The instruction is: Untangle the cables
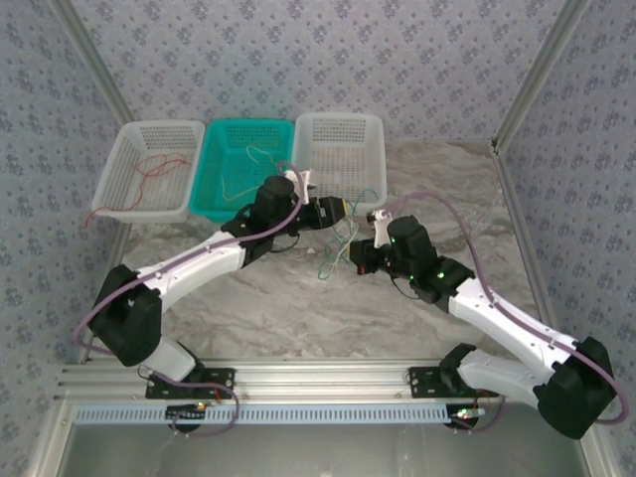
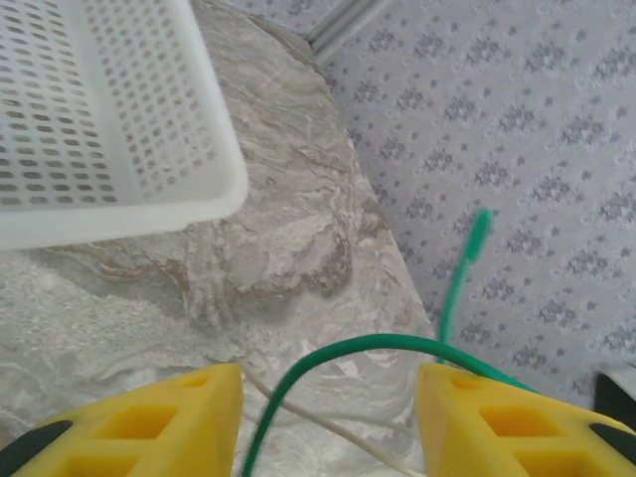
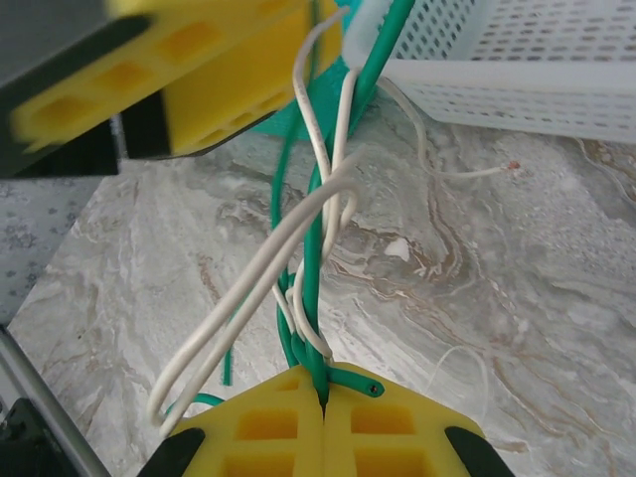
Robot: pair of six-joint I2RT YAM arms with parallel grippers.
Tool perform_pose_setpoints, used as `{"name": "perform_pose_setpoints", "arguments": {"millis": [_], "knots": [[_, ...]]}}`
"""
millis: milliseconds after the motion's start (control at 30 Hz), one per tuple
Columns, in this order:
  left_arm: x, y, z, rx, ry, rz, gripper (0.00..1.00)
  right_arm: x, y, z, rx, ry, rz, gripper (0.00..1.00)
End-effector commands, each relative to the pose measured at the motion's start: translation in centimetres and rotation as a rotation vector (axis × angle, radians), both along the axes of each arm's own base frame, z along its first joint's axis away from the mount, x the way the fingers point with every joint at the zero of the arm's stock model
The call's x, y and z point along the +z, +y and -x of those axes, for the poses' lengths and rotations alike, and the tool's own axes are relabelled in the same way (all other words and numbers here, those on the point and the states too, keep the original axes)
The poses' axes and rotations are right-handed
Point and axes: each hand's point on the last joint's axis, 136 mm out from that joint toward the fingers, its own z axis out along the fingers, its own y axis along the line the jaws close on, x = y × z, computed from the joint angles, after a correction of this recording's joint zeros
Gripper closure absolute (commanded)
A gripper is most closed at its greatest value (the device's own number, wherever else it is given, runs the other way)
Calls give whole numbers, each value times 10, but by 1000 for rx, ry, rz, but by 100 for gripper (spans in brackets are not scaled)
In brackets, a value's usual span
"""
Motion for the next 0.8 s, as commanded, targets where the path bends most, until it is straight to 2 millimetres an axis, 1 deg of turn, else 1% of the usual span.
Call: {"name": "perform_pose_setpoints", "arguments": {"millis": [0, 67, 100, 167, 200, 267, 367, 400, 467, 500, 533, 600, 700, 767], "knots": [[31, 15, -9, 32, -3, 100, 49, 17, 4, 3, 37, -69, -22, 100], [40, 8, -2, -55, -3, 132, 49, 21, 4, 2, 35, -81, -32, 100], [47, 0, 4, -113, -9, 143, 49, 23, 3, 2, 31, -91, -37, 100], [52, -13, 18, -215, -4, 154, 49, 23, 2, 1, 22, -97, -35, 100], [52, -18, 24, -243, -5, 144, 48, 22, 1, -1, 12, -98, -29, 100], [47, -21, 29, -262, -11, 102, 42, 22, 1, -1, 11, -101, -27, 100], [35, -18, 27, -250, 4, 52, 42, 26, 4, 1, 30, -107, -45, 100], [34, -17, 25, -244, 13, 57, 48, 27, 4, 1, 30, -108, -49, 100], [37, -16, 25, -247, 10, 78, 63, 27, 2, 0, 20, -107, -43, 100], [40, -16, 24, -245, 8, 81, 73, 27, 0, -1, 10, -105, -36, 100], [42, -15, 24, -239, 5, 78, 78, 26, -1, -1, 1, -105, -29, 100], [47, -10, 23, -222, -3, 66, 80, 21, -9, -6, -48, -96, -1, 100], [52, -2, 24, -200, -20, 33, 78, 7, -25, -12, -130, -61, 47, 100], [56, 2, 25, -193, -28, 30, 85, 1, -30, -14, -155, -39, 47, 100]]}}
